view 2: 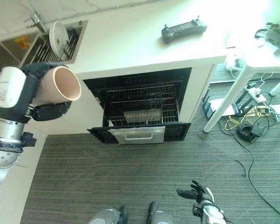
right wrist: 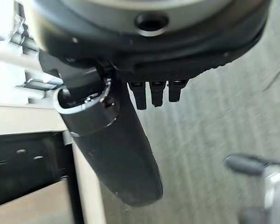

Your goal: Place the dishes in the dishwasher.

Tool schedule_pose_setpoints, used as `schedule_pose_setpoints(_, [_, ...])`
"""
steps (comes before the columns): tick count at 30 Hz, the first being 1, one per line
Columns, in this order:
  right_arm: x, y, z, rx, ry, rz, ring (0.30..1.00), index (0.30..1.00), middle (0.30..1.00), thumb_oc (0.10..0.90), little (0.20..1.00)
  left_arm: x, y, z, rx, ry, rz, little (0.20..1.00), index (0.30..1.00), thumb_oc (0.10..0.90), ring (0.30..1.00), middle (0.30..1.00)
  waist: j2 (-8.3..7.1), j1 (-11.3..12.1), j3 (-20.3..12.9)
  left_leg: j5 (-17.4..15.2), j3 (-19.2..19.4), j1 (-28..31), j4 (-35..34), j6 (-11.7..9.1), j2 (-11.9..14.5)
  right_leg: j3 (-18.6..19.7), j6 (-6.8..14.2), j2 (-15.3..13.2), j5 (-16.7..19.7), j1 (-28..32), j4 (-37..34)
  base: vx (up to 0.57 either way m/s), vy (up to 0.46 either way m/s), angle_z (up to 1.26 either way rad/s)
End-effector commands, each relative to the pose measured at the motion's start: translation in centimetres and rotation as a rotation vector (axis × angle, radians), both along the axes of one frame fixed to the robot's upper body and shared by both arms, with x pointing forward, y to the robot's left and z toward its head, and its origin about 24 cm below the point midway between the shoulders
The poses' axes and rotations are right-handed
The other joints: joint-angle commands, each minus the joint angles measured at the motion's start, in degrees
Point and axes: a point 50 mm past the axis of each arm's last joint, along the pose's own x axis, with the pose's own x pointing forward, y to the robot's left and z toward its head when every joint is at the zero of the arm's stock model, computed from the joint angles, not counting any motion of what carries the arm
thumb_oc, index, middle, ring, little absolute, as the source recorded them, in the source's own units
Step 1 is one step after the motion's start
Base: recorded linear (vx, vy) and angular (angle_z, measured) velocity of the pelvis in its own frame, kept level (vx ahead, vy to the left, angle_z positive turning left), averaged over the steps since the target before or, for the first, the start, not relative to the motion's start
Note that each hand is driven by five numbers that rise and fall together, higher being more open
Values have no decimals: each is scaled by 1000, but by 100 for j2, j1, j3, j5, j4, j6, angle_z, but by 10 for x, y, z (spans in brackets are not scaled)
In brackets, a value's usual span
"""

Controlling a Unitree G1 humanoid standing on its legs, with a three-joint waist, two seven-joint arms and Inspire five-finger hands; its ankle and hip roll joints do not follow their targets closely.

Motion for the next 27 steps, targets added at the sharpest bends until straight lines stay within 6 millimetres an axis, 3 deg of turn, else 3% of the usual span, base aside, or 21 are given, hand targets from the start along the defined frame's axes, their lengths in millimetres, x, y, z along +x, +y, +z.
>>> schedule_pose_setpoints(1, [-9,-13,2,-37,-7,-24,900,900,900,800,900,-7,7,44,-34,-262,45,300,300,400,300,300,270,-76,-84,-270,-49,81,49,-9,109,-406,572,-464,-735,-331,684,143,29,-57])
schedule_pose_setpoints(4, [0,-4,4,-45,-32,43,900,900,900,800,900,-11,13,37,-32,-262,88,300,300,400,300,300,133,123,-134,-293,-327,-69,49,63,45,-417,548,-343,-843,-246,684,145,38,-79])
schedule_pose_setpoints(5, [4,-1,6,-45,-48,64,900,900,900,800,900,-13,15,37,-11,-268,93,300,300,400,300,300,169,192,-138,-340,-378,-92,49,124,117,-531,543,-239,-928,-188,888,122,47,-37])
schedule_pose_setpoints(6, [6,3,6,-40,-62,75,900,900,900,800,900,-14,18,38,13,-269,97,300,300,400,300,300,172,210,-88,-416,-508,-87,49,264,75,-484,719,-403,-888,-539,2048,38,4,-35])
schedule_pose_setpoints(7, [6,5,6,-23,-74,61,900,900,900,800,900,-12,21,38,23,-262,89,300,300,400,300,300,184,145,-15,-396,-724,-80,49,434,-7,-309,807,-535,-626,-937,2852,34,-98,2])
schedule_pose_setpoints(9, [8,8,7,-16,-94,62,900,900,900,800,900,-10,18,39,26,-273,68,300,300,400,300,300,299,68,-5,-423,-1070,42,49,416,29,-134,832,-724,-533,-916,2042,46,-220,95])
schedule_pose_setpoints(11, [12,8,9,-25,-100,84,900,900,900,800,900,-7,20,45,22,-299,77,300,300,400,300,300,413,-79,33,-502,-1254,63,49,394,195,248,994,-847,3,-946,725,34,-272,121])
schedule_pose_setpoints(16, [12,11,5,-9,-61,128,900,900,900,800,900,-10,31,45,3,-282,91,300,300,400,300,300,209,4,-126,-567,-1001,114,49,255,443,267,1080,-923,-112,-1040,684,81,-291,39])
schedule_pose_setpoints(19, [7,9,4,-29,-43,126,900,900,900,800,900,-13,29,49,-1,-297,88,300,300,400,300,300,78,13,-254,-461,-884,12,49,-22,747,132,963,-884,-333,-1015,684,48,-298,-2])
schedule_pose_setpoints(27, [-2,-5,5,-34,-56,51,900,900,900,800,900,-17,30,67,-26,-312,43,300,300,400,300,300,97,-63,-368,-243,-869,-129,49,-289,1008,-28,803,-821,-492,-923,684,-2,-78,8])
